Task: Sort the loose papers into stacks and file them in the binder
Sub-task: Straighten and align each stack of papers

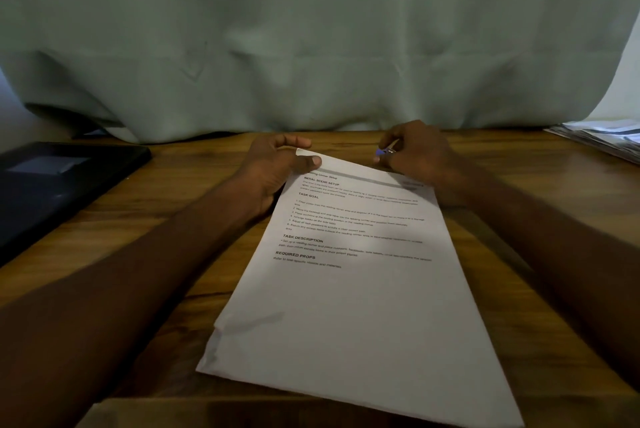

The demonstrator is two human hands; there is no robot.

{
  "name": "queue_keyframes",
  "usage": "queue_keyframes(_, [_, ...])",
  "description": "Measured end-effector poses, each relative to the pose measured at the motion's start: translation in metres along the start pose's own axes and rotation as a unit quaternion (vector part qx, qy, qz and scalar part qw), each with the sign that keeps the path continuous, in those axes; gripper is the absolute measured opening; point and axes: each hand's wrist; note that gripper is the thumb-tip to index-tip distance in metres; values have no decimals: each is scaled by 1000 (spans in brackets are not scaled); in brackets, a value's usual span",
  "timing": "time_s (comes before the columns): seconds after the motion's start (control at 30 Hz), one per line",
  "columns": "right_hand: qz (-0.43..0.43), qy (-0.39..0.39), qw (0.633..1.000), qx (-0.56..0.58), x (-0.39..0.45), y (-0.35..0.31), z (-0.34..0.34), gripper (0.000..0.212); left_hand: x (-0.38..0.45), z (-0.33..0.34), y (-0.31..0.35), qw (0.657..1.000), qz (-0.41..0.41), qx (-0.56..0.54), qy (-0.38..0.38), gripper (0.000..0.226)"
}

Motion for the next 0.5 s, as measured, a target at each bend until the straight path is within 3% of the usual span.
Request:
queue_keyframes(0.17, [-27,-31,997,-63,-3,2,1,24,13,-25,10,996,15,15,88,45])
queue_keyframes(0.3, [-70,-50,992,-91,-3,5,0,21,15,-47,16,994,27,6,104,54])
queue_keyframes(0.4, [-105,12,993,-47,-10,-1,-2,21,16,-56,15,993,41,-35,103,50])
queue_keyframes(0.5, [-78,102,987,97,-19,-19,-6,42,20,-60,14,987,34,-106,116,47])
Point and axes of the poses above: each hand's wrist, its own x-axis towards the middle knuckle, its own z-axis out of the palm, y = z × x, and after that the axes turned 2 degrees about y, right-handed
